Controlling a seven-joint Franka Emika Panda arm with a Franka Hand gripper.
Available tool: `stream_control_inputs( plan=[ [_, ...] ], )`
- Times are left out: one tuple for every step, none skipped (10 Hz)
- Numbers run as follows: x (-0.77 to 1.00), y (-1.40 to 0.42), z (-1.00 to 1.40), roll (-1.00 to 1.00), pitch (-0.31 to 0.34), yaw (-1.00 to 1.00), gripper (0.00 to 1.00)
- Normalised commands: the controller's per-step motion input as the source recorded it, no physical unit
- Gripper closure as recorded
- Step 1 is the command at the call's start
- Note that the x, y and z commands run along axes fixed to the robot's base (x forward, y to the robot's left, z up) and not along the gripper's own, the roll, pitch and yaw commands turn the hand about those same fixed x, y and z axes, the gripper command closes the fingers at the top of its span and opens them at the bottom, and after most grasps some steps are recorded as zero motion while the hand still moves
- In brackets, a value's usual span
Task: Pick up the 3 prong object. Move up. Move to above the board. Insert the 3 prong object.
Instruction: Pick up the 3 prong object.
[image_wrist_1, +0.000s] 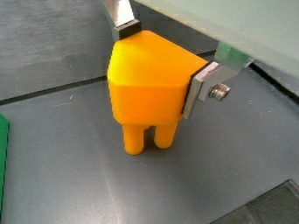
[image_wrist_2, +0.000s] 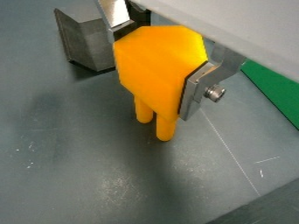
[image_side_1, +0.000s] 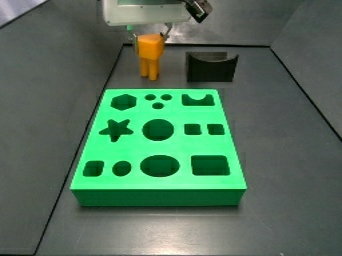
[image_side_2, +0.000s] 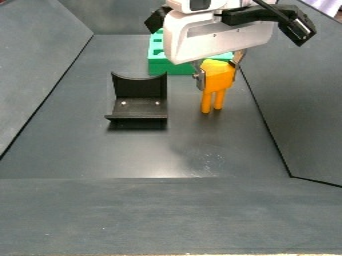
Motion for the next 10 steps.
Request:
stream_control_inputs(
  plan=[
    [0.0, 0.0, 0.0, 0.0, 0.0, 0.0, 1.0],
    [0.0, 0.0, 0.0, 0.0, 0.0, 0.0, 1.0],
    [0.0, 0.0, 0.0, 0.0, 0.0, 0.0, 1.0],
    [0.0, 0.0, 0.0, 0.0, 0.0, 0.0, 1.0],
    [0.0, 0.0, 0.0, 0.0, 0.0, 0.0, 1.0],
    [0.0, 0.0, 0.0, 0.0, 0.0, 0.0, 1.0],
    [0.0, 0.0, 0.0, 0.0, 0.0, 0.0, 1.0],
    [0.0, 0.0, 0.0, 0.0, 0.0, 0.0, 1.0],
    [0.0, 0.0, 0.0, 0.0, 0.0, 0.0, 1.0],
    [0.0, 0.0, 0.0, 0.0, 0.0, 0.0, 1.0]
  ],
)
